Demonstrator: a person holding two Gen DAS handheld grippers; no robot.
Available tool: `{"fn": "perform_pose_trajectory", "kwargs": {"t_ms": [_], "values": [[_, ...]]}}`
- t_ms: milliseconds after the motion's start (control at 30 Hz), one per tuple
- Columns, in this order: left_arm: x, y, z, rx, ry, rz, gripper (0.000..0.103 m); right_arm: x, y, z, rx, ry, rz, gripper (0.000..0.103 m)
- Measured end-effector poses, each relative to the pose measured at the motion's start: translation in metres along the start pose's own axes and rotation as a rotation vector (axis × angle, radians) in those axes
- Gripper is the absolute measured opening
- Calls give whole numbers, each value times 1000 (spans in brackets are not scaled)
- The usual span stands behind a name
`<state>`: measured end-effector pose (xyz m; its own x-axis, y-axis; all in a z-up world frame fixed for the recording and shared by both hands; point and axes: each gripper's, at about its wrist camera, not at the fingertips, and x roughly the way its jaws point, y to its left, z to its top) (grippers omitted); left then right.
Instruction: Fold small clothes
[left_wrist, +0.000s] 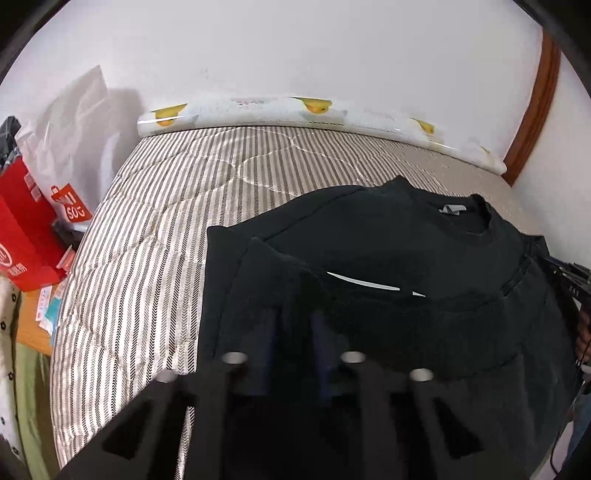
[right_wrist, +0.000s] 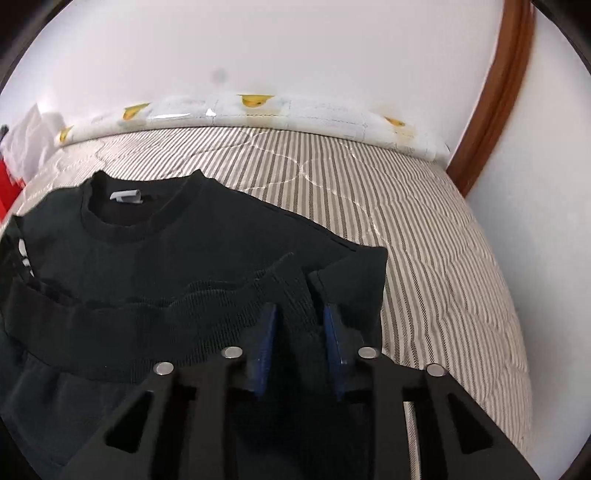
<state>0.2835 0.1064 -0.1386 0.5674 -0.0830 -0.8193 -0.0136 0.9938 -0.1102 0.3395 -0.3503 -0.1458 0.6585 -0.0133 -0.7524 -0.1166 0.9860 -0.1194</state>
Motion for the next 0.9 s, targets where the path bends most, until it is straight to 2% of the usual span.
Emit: {"fn": "perform_pose_trajectory", "kwargs": {"t_ms": [167,333,600,900], "values": [[-23,15,8,-94,-107,-49,6,-35,-22,4,68,-130,74,16],[-28,27,24,-179,-164,-48,6,-26,-40,24,157,-138,104,16],[10,14,36,-158,-104,32,6,21,-40,31,200,-42,61,16],[22,15,33,-163,-61,22,10,43,-38,24,180,1,33,22]]}}
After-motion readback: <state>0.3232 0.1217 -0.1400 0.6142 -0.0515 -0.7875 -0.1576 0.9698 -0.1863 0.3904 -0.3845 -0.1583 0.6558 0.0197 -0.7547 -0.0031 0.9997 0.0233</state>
